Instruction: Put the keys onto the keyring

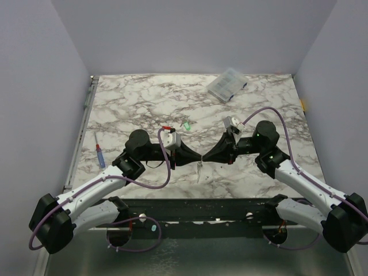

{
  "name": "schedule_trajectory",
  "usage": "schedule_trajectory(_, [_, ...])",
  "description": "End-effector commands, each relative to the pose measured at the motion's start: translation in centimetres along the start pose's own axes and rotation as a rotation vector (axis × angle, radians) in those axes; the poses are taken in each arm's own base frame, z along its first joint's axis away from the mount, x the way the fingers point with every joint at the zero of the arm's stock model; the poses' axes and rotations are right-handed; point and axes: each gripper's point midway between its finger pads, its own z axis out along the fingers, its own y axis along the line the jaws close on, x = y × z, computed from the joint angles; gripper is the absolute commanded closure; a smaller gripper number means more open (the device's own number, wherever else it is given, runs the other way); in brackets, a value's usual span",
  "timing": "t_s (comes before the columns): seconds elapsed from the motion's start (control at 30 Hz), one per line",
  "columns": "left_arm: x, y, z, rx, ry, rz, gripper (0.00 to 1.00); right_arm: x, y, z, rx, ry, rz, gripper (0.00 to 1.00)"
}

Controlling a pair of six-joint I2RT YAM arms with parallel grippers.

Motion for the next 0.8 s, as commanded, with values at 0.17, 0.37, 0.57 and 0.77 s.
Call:
schedule_trajectory(0.17, [-0.53, 0.90, 0.31, -0.045, -0.031, 0.007, 0.87, -1.21, 0.95, 0.27, -0.060, -0.009, -0.032, 0.99])
schedule_trajectory(0.37, [-0.62, 1.05, 0.40, -0.051, -0.034, -0.004, 0.76, -1.14, 0.98, 0.29, -0.064, -0.005, -0.027, 0.99])
schedule_trajectory(0.57, [-0.50, 1.12, 0.40, -0.057, -0.033, -0.010, 0.89, -1.19, 1.02, 0.26, -0.060, -0.008, -0.034, 0.99])
schedule_trajectory(0.77, [-0.53, 1.42, 0.46, -0.070, -0.034, -0.017, 1.00, -1.25, 1.24, 0.24, -0.071, -0.009, -0.035, 0.99])
